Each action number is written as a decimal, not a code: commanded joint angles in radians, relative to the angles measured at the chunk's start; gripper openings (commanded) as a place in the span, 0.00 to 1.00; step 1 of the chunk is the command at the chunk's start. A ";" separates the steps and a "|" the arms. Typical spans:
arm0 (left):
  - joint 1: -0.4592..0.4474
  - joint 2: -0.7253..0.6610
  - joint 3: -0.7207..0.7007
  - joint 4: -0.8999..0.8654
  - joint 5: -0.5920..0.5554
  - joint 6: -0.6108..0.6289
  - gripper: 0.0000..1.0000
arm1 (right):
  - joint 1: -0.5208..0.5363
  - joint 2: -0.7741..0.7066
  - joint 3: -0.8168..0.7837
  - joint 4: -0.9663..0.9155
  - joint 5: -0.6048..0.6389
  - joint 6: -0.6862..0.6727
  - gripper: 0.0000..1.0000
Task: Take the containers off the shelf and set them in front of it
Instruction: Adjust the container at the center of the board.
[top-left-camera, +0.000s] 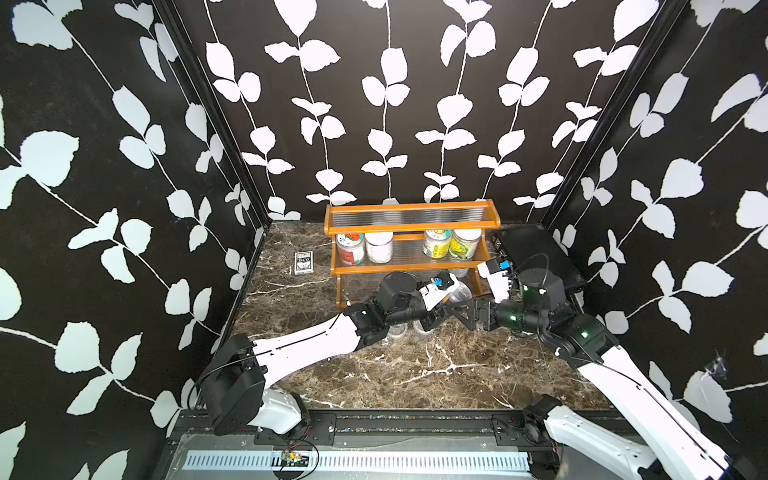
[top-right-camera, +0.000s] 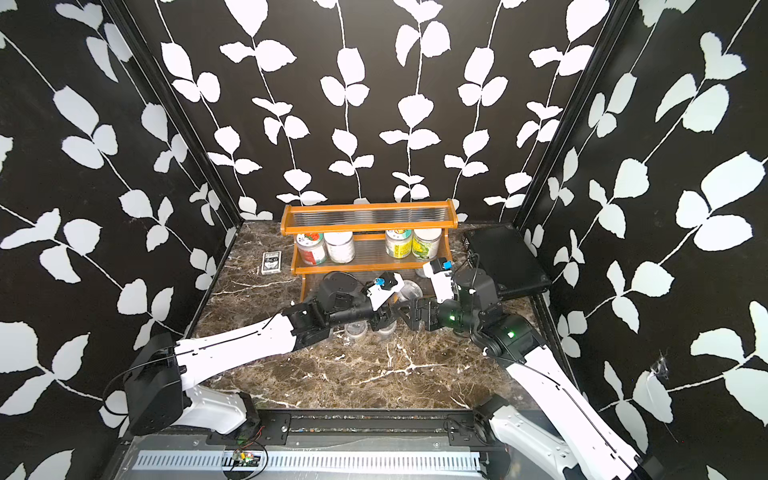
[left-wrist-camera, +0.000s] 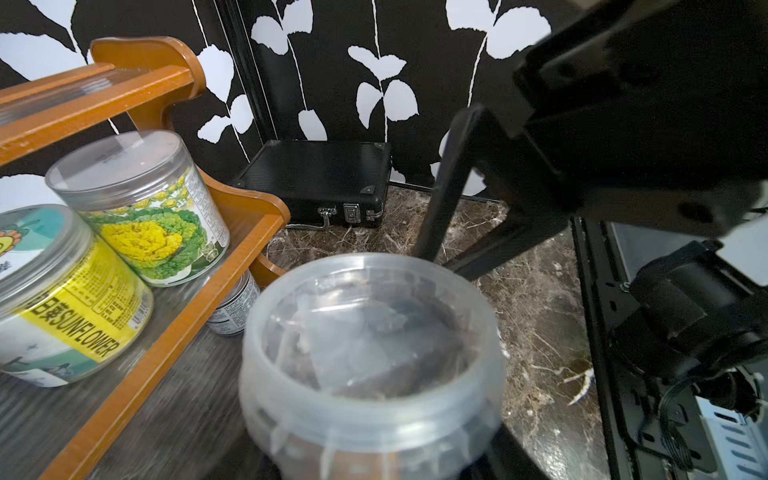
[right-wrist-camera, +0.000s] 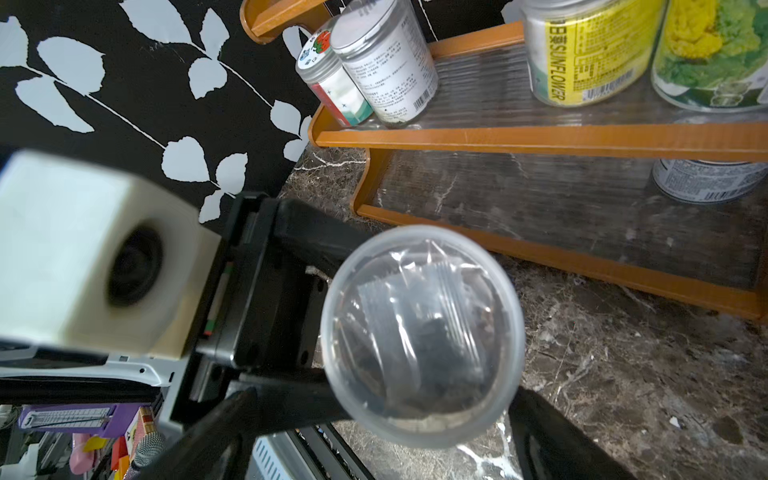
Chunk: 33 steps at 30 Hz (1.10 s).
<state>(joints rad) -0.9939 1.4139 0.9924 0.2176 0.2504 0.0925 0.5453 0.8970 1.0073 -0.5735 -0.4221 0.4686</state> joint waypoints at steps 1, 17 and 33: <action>0.003 -0.010 0.028 0.039 0.041 -0.029 0.53 | 0.004 0.028 0.054 0.085 0.022 -0.039 0.93; 0.003 -0.023 0.042 -0.014 0.031 -0.022 0.98 | -0.002 0.047 0.058 0.017 0.087 -0.139 0.58; 0.159 -0.273 -0.035 -0.429 -0.309 -0.165 0.99 | 0.020 0.073 -0.339 0.335 0.440 -0.325 0.55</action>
<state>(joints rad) -0.8692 1.1717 0.9794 -0.0948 0.0845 0.0032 0.5388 0.9550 0.7025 -0.4191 -0.0708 0.1833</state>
